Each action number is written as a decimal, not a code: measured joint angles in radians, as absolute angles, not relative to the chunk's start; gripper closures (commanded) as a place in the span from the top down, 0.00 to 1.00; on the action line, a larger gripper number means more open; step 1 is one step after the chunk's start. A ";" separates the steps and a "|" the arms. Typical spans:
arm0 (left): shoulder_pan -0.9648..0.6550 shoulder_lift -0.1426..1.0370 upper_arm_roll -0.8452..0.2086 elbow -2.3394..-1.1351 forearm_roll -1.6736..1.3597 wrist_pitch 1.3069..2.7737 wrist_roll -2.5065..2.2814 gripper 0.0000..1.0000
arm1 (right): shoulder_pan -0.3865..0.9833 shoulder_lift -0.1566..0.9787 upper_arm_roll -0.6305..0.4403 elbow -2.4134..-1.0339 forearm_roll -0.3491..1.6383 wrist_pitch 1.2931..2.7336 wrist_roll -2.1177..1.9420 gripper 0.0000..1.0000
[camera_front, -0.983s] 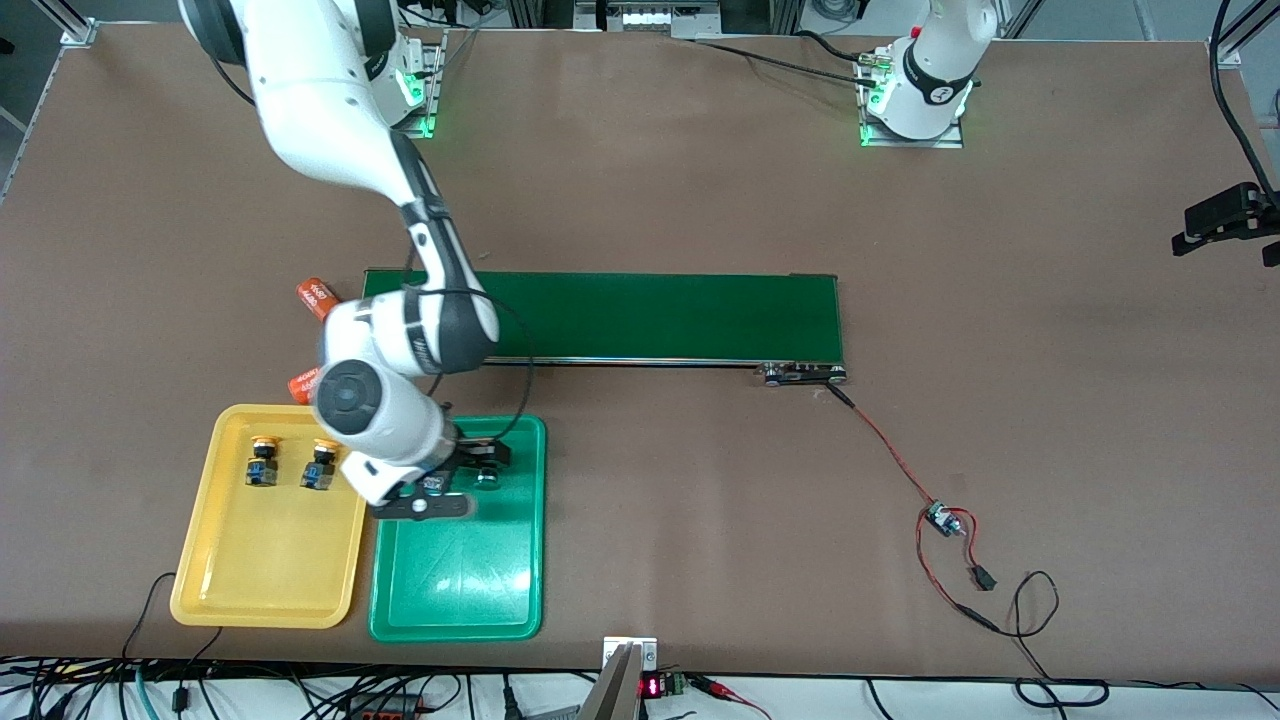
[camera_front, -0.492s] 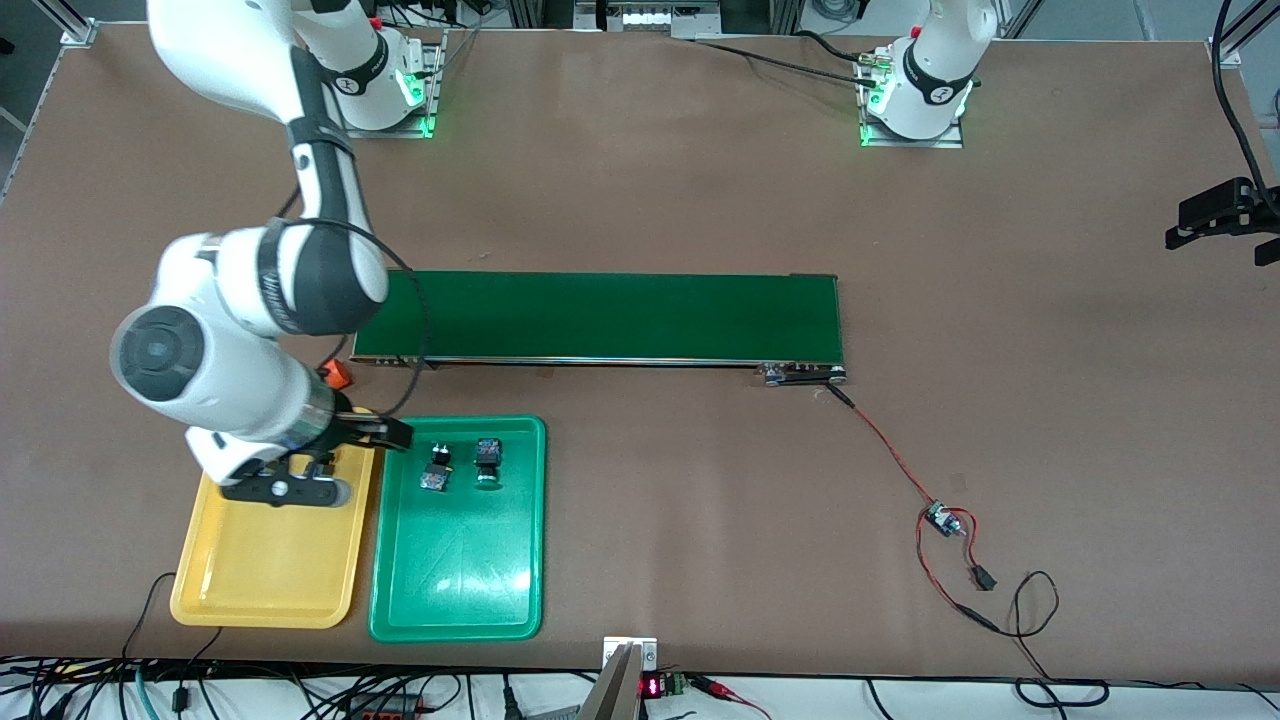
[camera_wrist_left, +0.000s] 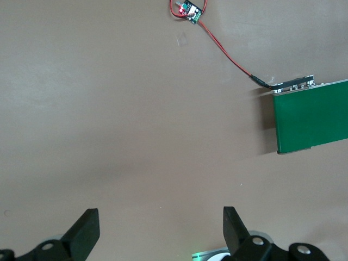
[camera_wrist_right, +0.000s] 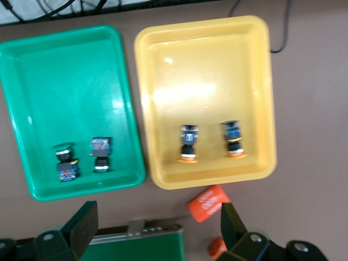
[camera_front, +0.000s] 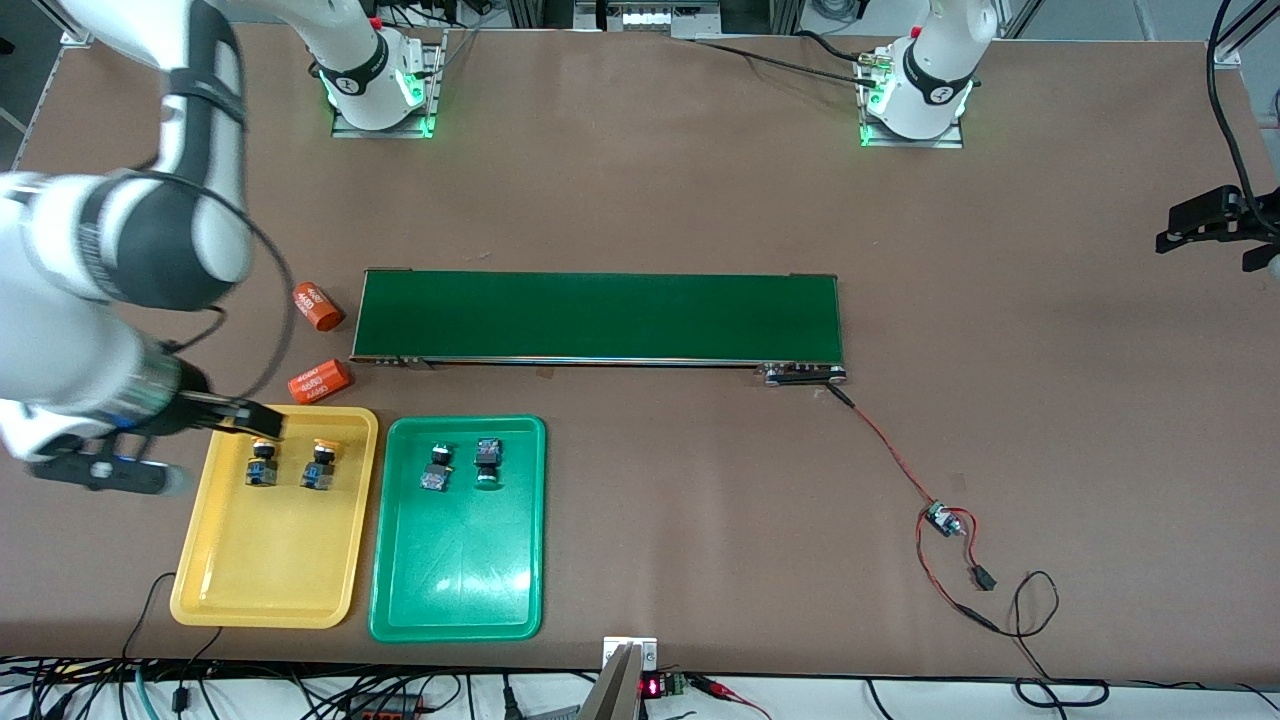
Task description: Sort buttons by color to trays
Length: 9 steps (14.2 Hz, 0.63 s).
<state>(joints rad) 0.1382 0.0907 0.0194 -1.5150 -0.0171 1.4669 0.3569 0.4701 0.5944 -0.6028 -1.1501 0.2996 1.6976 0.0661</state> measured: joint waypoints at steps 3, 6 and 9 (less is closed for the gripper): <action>0.137 0.094 0.017 -1.515 -0.017 1.465 0.360 1.00 | 0.290 0.504 -0.467 -1.186 0.230 1.679 -0.012 1.00; 0.134 0.099 0.009 -1.516 -0.017 1.464 0.361 1.00 | 0.129 0.418 -0.296 -1.218 0.148 1.606 -0.017 1.00; 0.133 0.099 0.009 -1.515 -0.017 1.465 0.361 1.00 | -0.030 0.333 -0.079 -1.261 0.044 1.560 -0.017 1.00</action>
